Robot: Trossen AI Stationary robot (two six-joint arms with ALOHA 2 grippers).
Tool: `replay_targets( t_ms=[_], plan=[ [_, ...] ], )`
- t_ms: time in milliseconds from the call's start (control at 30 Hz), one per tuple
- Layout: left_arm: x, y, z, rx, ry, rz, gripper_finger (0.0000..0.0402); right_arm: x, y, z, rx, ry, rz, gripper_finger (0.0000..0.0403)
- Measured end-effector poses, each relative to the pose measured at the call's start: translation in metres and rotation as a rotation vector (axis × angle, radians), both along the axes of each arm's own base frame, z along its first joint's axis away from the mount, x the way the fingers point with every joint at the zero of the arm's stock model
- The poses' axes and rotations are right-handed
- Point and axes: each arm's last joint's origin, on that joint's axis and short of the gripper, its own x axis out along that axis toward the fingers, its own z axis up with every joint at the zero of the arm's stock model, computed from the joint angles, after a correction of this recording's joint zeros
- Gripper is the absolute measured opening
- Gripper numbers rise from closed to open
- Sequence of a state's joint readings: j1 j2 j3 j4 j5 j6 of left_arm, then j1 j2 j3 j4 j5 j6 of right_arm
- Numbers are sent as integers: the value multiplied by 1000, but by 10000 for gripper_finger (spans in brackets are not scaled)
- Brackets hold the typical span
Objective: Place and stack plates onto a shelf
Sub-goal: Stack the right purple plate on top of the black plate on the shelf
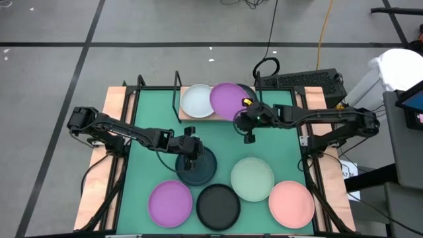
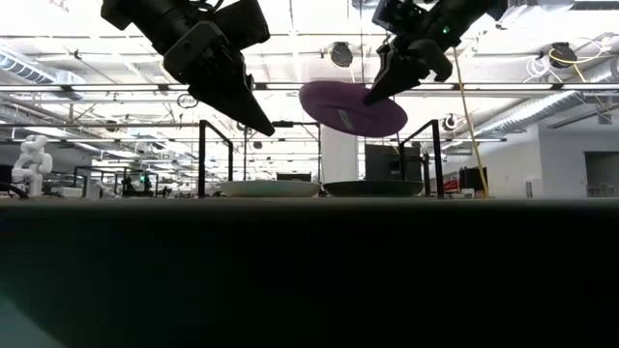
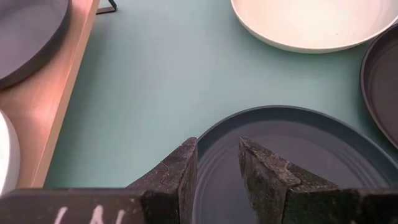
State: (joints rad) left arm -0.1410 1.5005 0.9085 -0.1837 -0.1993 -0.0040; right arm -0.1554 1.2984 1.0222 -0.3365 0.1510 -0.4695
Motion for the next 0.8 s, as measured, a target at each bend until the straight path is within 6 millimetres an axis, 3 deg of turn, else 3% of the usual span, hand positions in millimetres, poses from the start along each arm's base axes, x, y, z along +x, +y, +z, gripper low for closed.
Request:
replay_targets(
  t_ms=[267,800],
  plan=[
    [0,0,0,0,-2,0,124,-2,-22,-3,-29,19,-50,2],
    [0,0,0,0,-2,0,124,7,-55,-34,11,123,-135,2]
  ],
)
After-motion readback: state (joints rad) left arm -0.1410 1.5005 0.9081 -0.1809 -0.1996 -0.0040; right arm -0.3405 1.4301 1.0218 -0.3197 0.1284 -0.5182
